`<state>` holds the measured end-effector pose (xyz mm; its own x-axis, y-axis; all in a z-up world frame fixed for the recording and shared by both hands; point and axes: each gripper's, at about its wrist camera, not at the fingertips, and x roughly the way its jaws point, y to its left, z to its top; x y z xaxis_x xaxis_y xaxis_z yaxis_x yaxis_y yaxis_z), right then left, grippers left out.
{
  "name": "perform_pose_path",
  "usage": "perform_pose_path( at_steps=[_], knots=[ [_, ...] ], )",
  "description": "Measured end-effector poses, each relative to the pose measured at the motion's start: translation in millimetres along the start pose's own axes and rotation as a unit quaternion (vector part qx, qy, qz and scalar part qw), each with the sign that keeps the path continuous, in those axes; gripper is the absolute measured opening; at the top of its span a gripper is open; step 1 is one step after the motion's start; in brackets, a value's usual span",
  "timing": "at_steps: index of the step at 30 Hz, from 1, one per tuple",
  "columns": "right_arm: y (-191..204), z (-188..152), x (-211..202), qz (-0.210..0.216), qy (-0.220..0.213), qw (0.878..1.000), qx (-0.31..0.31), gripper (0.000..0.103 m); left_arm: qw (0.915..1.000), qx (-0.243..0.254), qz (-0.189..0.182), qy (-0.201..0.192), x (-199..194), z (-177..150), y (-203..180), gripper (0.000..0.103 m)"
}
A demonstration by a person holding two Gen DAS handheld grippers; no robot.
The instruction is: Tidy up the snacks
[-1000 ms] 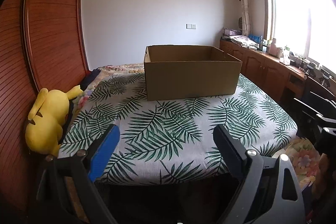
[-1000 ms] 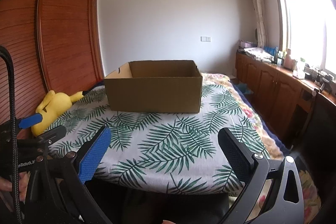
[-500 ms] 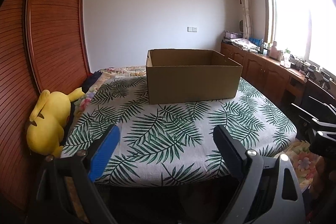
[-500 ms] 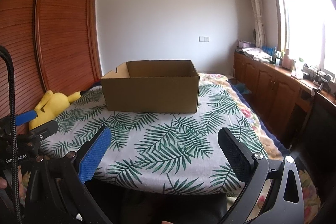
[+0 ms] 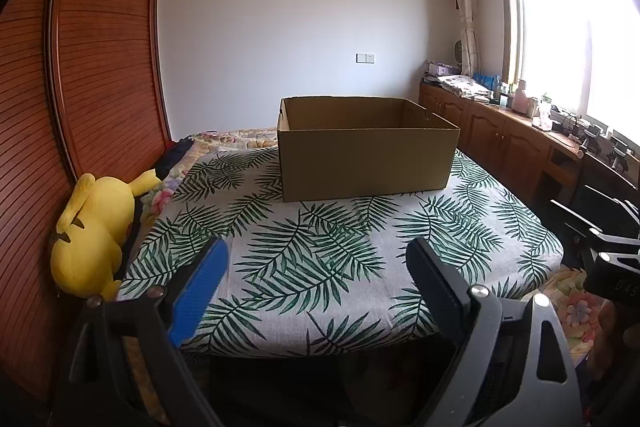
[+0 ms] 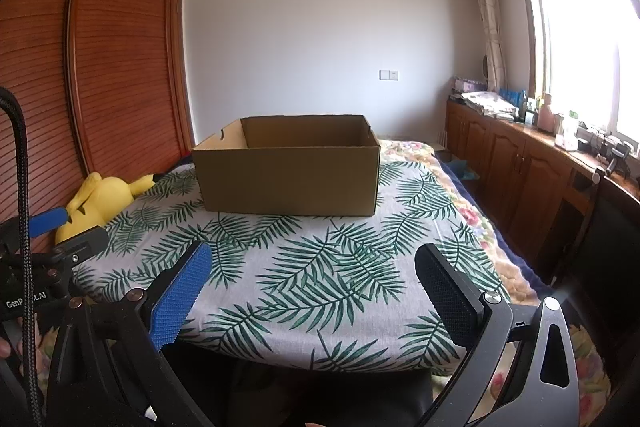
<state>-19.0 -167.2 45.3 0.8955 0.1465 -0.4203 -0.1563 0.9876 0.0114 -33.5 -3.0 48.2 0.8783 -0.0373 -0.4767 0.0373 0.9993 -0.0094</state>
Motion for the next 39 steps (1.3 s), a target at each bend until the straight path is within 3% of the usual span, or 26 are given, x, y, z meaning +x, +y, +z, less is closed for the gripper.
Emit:
perform_pose_path(
  at_steps=[39],
  knots=[
    [0.5,1.8,-2.8,0.002,-0.004,1.0,-0.001,0.103,0.9999,0.002,-0.002,-0.01,-5.7,2.9,3.8,0.092]
  ],
)
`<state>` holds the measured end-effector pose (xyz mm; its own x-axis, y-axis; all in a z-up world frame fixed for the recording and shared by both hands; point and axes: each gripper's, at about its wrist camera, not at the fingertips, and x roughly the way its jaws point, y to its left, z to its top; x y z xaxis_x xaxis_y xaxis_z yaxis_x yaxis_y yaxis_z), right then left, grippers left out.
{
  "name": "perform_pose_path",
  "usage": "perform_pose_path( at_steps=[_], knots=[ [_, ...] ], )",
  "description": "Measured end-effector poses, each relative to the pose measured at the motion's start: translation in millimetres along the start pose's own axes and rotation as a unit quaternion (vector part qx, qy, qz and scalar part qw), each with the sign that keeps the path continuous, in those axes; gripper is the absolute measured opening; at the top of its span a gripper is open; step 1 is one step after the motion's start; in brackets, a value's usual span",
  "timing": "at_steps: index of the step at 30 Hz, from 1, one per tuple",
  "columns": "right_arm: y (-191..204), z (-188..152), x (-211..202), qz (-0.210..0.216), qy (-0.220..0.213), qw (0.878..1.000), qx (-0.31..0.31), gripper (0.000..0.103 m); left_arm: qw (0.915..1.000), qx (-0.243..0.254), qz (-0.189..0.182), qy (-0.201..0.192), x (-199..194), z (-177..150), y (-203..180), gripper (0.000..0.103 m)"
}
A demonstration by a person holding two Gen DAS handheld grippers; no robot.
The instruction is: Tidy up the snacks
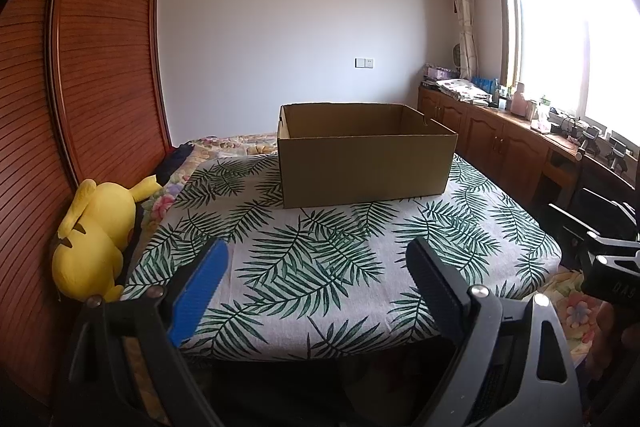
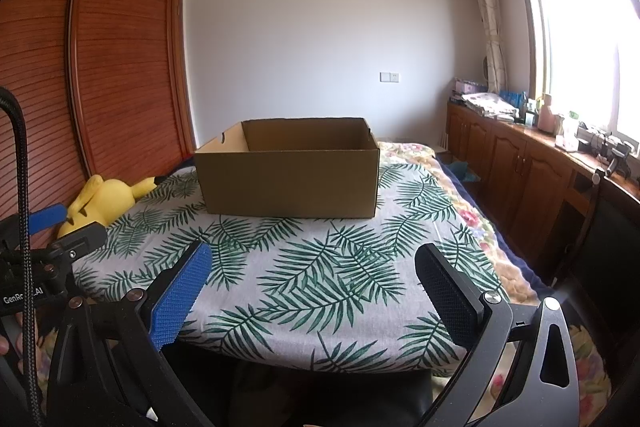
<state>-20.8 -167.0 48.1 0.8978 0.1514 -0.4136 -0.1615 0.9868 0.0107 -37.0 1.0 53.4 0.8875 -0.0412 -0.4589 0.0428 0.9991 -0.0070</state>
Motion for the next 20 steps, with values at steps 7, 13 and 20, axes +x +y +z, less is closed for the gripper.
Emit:
perform_pose_path(
  at_steps=[7,13,20],
  knots=[
    [-0.6,-0.4,1.2,0.0,0.002,1.0,0.001,0.103,1.0,-0.001,0.0,-0.004,-1.3,0.5,-1.3,0.092],
    [-1.1,-1.6,1.2,0.0,0.002,1.0,0.002,0.103,1.0,0.0,0.0,-0.003,-1.4,0.0,-2.0,0.092],
    [-1.2,-1.8,1.0,0.0,0.002,1.0,0.002,0.103,1.0,0.0,-0.002,-0.002,-1.5,-0.2,-3.6,0.092]
  ],
)
